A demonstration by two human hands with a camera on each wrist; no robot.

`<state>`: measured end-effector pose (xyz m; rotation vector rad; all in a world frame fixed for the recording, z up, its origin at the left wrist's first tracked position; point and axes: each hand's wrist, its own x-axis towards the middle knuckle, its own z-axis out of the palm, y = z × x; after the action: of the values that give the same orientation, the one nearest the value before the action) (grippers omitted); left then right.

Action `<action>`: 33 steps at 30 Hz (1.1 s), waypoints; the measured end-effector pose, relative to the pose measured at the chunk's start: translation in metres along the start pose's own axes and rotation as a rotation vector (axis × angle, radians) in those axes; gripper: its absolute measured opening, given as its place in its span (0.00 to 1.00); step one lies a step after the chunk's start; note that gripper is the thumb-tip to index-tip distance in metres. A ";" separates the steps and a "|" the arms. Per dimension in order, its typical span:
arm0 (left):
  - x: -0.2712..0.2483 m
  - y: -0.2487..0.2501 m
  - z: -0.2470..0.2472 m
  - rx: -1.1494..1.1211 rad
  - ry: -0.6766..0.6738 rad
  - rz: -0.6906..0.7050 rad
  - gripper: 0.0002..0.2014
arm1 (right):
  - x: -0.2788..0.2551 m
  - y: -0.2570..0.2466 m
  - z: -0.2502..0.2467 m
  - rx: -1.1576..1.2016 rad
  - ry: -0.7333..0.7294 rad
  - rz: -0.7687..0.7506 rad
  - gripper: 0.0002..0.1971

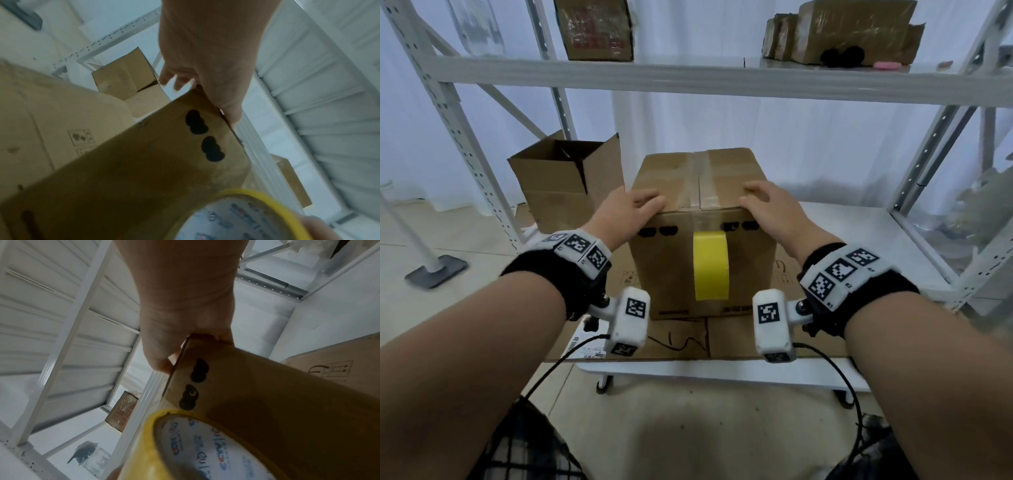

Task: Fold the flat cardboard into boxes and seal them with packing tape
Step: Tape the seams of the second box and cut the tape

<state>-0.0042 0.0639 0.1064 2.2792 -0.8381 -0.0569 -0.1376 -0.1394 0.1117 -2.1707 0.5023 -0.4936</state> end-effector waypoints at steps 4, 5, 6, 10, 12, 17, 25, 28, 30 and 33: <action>0.006 0.003 0.017 -0.270 0.038 -0.098 0.24 | 0.008 -0.001 0.004 0.002 0.041 0.102 0.21; 0.009 0.003 0.020 -0.316 0.085 -0.106 0.23 | 0.009 0.000 0.005 -0.011 0.043 0.105 0.22; 0.012 0.003 0.021 -0.340 0.128 -0.108 0.22 | 0.010 0.000 0.006 -0.021 0.054 0.098 0.23; 0.024 0.010 0.009 -0.320 0.193 -0.042 0.20 | 0.017 -0.006 0.008 -0.034 0.145 0.062 0.13; 0.025 0.009 0.009 -0.270 0.164 -0.003 0.21 | 0.016 -0.007 0.010 -0.066 0.134 0.061 0.11; 0.025 -0.002 0.015 0.009 0.079 0.014 0.20 | 0.026 0.003 0.022 -0.327 0.042 0.039 0.19; 0.032 0.028 0.015 0.363 -0.219 0.111 0.24 | 0.028 -0.001 0.028 -0.523 -0.078 -0.007 0.23; 0.031 0.019 0.013 0.390 -0.255 0.139 0.23 | 0.033 -0.006 0.028 -0.560 -0.190 -0.082 0.28; 0.029 0.018 0.013 0.423 -0.272 0.159 0.23 | 0.038 -0.010 0.028 -0.567 -0.256 -0.136 0.30; 0.030 0.023 0.013 0.441 -0.271 0.193 0.23 | 0.041 -0.015 0.023 -0.647 -0.357 -0.169 0.28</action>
<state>0.0035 0.0259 0.1161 2.6213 -1.3171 -0.1044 -0.0887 -0.1364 0.1177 -2.8593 0.3021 -0.0090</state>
